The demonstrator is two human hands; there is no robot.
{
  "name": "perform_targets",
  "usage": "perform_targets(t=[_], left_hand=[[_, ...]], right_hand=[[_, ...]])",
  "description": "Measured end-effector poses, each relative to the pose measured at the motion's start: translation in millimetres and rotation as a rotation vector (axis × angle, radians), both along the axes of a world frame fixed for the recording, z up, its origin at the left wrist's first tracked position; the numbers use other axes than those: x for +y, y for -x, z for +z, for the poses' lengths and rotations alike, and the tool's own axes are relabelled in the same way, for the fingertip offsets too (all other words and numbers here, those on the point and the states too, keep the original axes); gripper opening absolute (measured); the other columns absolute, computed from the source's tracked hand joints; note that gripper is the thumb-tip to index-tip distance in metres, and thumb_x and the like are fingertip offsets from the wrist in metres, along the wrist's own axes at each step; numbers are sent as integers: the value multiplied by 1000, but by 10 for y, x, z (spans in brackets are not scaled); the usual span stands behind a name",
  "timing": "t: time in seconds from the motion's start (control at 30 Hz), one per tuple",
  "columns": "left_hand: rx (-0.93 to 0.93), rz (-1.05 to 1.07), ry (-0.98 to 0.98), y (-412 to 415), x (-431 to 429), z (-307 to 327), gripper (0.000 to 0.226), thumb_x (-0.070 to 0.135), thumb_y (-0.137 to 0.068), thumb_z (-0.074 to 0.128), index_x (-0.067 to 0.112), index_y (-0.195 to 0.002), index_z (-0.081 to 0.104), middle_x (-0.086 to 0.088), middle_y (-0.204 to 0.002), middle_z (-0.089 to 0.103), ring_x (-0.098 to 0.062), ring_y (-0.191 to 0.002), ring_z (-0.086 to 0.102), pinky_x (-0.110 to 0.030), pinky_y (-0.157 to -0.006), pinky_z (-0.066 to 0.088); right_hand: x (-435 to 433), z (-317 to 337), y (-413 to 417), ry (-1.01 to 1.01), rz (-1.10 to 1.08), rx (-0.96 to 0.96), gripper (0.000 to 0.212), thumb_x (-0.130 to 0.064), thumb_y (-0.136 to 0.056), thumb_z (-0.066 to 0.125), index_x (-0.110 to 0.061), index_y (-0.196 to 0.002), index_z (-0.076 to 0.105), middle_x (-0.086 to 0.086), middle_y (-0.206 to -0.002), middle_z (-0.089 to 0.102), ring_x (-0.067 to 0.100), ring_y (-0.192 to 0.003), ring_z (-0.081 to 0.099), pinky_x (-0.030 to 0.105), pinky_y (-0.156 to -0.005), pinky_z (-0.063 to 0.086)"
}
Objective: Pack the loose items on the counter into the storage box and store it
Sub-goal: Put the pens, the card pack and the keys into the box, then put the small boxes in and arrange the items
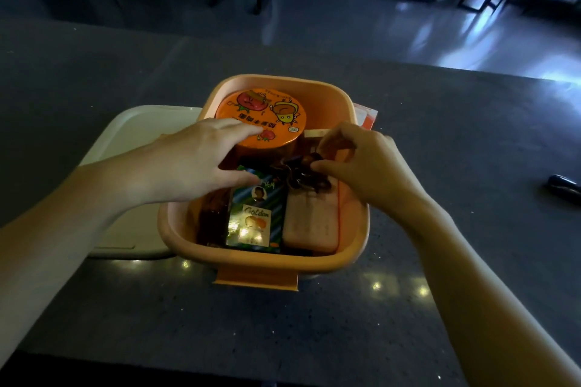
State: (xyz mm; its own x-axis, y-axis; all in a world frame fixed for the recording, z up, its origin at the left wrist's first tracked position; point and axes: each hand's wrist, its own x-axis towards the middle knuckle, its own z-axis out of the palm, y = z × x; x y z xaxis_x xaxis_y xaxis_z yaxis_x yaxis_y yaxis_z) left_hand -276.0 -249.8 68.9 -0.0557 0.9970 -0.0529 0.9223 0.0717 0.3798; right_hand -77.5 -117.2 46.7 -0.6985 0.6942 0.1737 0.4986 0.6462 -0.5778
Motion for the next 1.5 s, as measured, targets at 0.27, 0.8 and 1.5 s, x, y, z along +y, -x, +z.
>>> perform_targets(t=[0.27, 0.8, 1.5], left_hand=[[-45, -52, 13, -250, 159, -5, 88, 62, -67, 49, 37, -144, 16, 15, -151, 20, 9, -123, 16, -16, -102, 16], [5, -182, -26, -1971, 1525, -122, 87, 62, -75, 51, 34, -146, 10, 9, -155, 13, -8, -140, 15, -20, -101, 12], [94, 441, 145, -1973, 2461, -968, 97, 61, -80, 50, 24, -146, -11, -5, -157, -10, -27, -144, 1, -47, -112, 16]], right_hand=[[14, 26, -229, 54, -75, 148, 42, -36, -75, 71, -28, -114, 55, -18, -106, 53, -4, -96, 47, 6, -61, 33], [1204, -343, -2549, 66, -440, 142, 40, -32, -71, 77, -24, -106, 59, -1, -109, 61, 11, -102, 55, 21, -82, 37], [2682, -1055, -3516, 107, -452, -195, 52, -36, -77, 71, -20, -124, 54, 7, -116, 51, 30, -113, 41, 42, -95, 34]])
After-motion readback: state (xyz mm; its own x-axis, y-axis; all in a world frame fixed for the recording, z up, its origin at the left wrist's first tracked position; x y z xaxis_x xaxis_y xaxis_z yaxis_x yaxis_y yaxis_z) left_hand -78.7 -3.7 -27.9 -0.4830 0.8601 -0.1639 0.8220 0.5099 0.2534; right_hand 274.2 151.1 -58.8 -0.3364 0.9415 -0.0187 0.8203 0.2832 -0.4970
